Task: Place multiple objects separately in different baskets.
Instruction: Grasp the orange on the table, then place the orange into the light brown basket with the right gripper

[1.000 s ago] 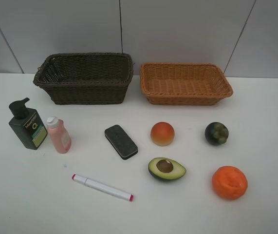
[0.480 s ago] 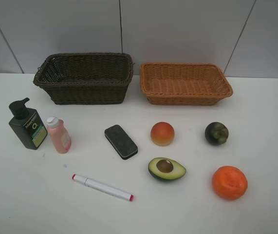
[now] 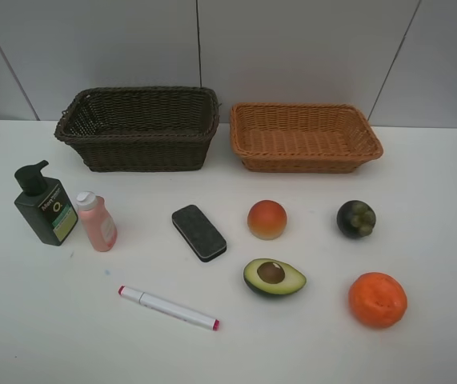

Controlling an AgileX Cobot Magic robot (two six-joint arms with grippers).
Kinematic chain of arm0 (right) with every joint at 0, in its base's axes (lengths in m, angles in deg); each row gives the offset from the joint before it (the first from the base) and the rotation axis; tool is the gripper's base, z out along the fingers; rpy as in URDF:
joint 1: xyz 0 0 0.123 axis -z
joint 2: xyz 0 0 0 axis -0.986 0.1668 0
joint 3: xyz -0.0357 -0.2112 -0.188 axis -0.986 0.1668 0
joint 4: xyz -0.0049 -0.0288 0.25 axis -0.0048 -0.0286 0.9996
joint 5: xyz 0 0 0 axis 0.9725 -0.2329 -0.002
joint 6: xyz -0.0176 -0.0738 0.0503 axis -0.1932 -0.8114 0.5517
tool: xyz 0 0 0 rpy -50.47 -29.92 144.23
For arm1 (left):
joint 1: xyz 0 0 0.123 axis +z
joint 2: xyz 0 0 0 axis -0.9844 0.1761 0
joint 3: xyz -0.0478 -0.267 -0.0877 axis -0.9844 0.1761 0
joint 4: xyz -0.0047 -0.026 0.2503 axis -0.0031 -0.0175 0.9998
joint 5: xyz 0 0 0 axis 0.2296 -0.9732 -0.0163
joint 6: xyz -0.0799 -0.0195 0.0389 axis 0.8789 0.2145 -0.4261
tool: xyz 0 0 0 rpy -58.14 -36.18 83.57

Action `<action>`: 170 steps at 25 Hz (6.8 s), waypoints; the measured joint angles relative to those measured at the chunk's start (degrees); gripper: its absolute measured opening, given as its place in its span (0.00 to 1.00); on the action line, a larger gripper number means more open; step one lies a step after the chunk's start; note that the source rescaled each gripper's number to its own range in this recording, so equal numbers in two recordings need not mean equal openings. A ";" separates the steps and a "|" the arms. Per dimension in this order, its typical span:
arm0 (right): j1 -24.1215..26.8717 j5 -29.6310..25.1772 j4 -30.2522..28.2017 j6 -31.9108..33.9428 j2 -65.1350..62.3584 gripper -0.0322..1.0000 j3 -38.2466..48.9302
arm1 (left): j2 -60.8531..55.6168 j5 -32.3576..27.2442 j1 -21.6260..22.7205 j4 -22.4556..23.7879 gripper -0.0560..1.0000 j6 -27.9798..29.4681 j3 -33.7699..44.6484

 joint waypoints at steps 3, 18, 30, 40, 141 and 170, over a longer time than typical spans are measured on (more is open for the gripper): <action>0.00 0.00 0.00 0.00 0.00 1.00 0.00 | 0.00 0.00 0.00 0.00 1.00 0.00 0.00; 0.00 0.00 0.00 0.00 0.00 1.00 0.00 | 0.00 0.00 0.00 0.00 1.00 0.00 0.00; 0.00 -2.14 1.27 -0.06 30.30 1.00 -12.87 | 0.00 0.00 0.00 0.00 1.00 0.00 0.00; -0.87 -2.74 8.01 -1.37 65.15 1.00 -18.33 | 0.00 0.00 0.00 0.00 1.00 0.00 0.00; -19.95 6.01 7.51 2.91 88.69 0.66 -35.14 | 0.00 0.00 0.00 0.00 1.00 0.00 0.00; -13.89 9.57 3.71 1.52 124.31 0.66 -69.79 | 0.00 0.00 0.00 0.00 1.00 0.00 0.00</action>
